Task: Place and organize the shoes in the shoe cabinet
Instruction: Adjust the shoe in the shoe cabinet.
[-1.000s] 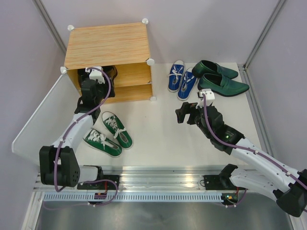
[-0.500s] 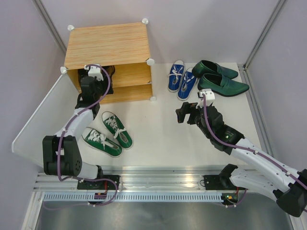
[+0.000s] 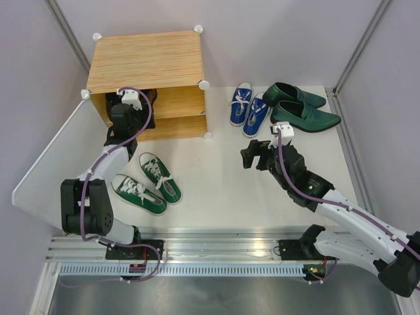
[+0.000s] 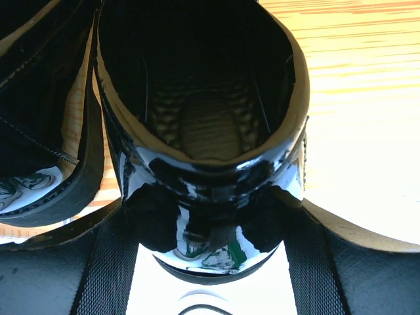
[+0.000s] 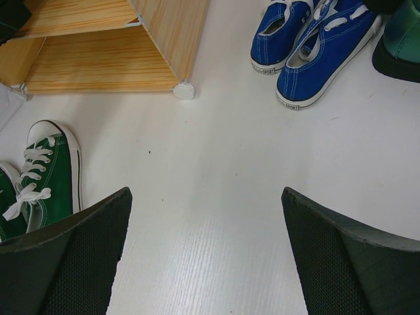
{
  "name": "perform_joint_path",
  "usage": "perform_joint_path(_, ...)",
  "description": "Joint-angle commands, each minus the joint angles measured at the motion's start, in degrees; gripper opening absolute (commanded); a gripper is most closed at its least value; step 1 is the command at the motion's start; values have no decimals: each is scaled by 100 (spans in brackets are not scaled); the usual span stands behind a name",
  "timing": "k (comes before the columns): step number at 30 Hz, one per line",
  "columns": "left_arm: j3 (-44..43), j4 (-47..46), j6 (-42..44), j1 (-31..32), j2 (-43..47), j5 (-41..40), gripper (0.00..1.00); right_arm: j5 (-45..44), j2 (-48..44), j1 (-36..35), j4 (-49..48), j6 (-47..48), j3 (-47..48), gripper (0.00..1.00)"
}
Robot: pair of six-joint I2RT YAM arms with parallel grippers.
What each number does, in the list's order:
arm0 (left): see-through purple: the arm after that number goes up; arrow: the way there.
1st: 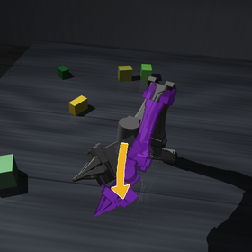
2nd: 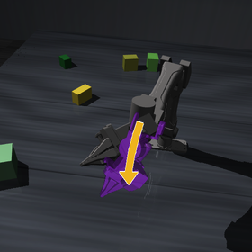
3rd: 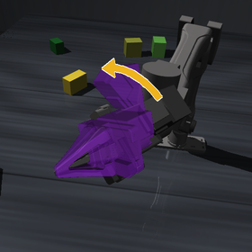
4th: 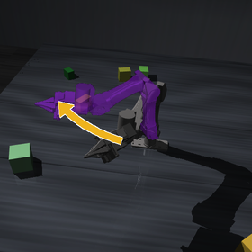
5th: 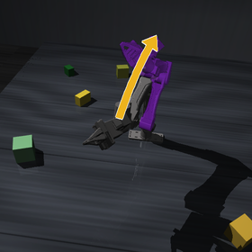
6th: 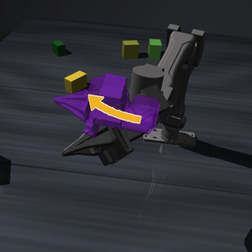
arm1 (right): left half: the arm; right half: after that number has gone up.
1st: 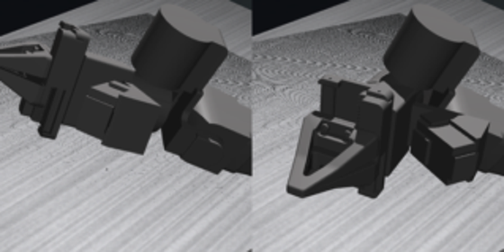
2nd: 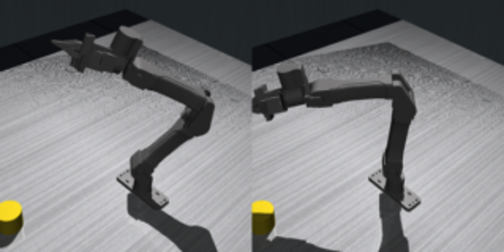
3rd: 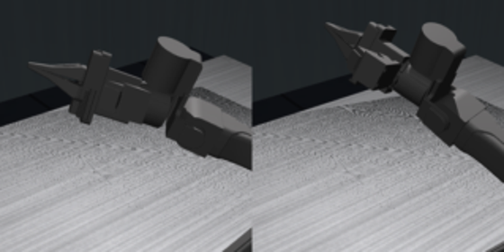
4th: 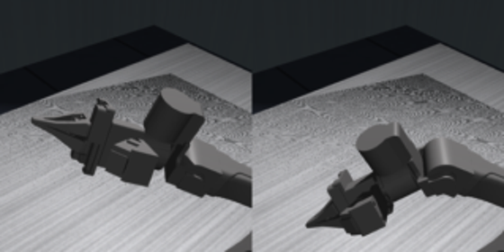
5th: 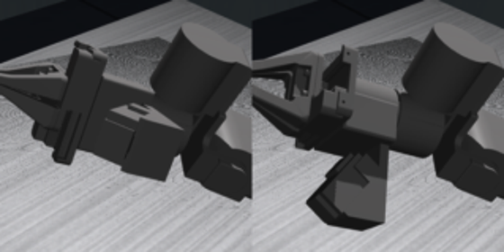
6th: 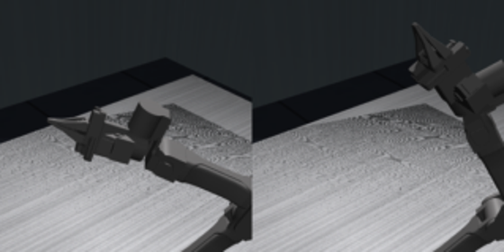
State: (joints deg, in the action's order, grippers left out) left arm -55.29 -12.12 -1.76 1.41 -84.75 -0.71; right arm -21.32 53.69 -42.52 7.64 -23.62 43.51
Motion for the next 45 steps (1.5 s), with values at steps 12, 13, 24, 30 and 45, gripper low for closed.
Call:
perform_joint_path(12, -228, -300, -105, -123, -33, -439, 74, -74, -52, 16, -219, 77, -26, 98)
perform_joint_path(13, -228, -282, -114, -123, -24, -421, 76, -109, -60, 16, -210, 68, -26, 98)
perform_joint_path(24, -263, -45, -132, -123, 73, -272, 99, -144, -87, 16, -166, 24, -35, 98)
perform_joint_path(30, -290, -1, -132, -123, 152, -237, 95, -83, -87, 16, -166, 24, -26, 98)
perform_joint_path(45, -404, -158, -114, -123, 152, -281, 23, -13, 18, 16, -175, 41, -9, 98)
